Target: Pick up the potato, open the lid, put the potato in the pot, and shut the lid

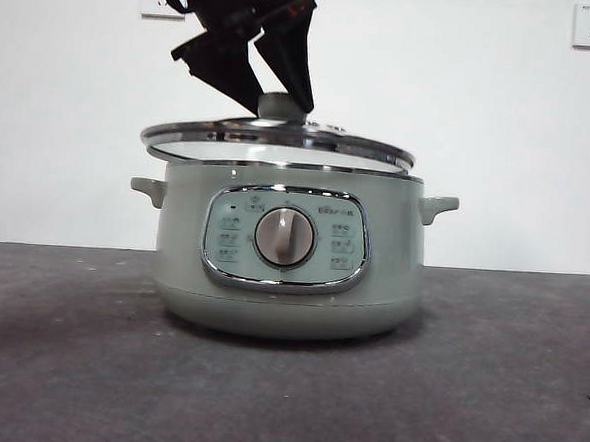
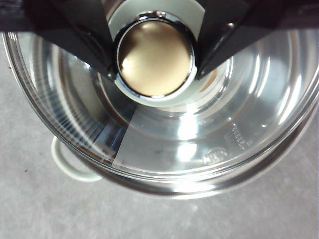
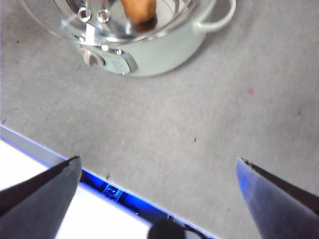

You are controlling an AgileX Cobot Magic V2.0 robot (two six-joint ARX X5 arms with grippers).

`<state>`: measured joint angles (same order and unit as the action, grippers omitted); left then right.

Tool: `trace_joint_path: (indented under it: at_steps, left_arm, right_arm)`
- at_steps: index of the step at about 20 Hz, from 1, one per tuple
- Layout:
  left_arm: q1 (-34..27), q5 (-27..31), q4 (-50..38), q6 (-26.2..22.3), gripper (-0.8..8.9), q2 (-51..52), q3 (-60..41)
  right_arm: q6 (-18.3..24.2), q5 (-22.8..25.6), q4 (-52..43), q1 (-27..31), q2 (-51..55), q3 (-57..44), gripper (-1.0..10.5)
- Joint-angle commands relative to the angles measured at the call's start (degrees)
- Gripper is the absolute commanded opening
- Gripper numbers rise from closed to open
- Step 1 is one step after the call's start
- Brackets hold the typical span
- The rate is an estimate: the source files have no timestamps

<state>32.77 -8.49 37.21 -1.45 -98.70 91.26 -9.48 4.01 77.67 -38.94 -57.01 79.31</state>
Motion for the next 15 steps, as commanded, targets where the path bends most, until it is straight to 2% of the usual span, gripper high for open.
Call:
trace_joint_path:
  at_steps: [1, 15]
  left_arm:
    - [0.17, -0.46, -4.02, 0.15, -0.09, -0.74, 0.31]
    - [0.17, -0.44, -5.27, -0.52, 0.02, -6.45, 0.31]
  right_arm:
    - [-2.54, 0.0, 1.25, -0.11, 2.45, -1.99, 6.9]
    - [-3.39, 0.13, 1.18, -0.11, 4.79, -2.36, 6.9]
